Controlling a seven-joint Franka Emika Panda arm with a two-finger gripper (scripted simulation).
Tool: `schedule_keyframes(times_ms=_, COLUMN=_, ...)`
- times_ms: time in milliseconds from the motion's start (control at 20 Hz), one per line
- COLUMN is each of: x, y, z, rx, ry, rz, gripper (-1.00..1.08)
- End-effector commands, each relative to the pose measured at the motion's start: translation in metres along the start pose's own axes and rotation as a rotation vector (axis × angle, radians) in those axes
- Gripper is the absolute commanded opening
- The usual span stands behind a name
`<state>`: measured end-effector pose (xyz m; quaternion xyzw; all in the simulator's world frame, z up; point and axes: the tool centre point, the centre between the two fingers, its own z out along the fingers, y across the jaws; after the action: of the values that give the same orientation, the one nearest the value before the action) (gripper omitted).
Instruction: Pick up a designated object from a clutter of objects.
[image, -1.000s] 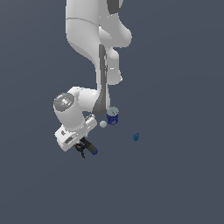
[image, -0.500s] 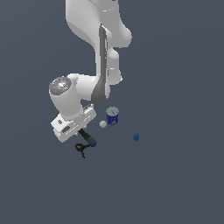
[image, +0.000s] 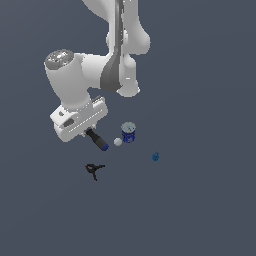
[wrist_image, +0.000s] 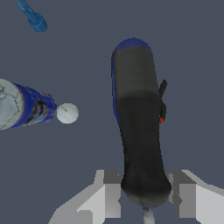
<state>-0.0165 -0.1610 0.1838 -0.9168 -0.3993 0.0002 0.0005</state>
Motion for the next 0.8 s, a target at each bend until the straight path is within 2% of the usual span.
schedule_keyframes(times_ms=0, x=-0.007, y=-0.007, z=-0.023, rx=-0.001, ry=0.001, rz=0.0, gripper=-1.0)
schedule_keyframes(times_ms=750, x=-0.051, y=-0.047, z=-0.166, rx=-0.001, ry=0.001, rz=0.0, gripper=-1.0)
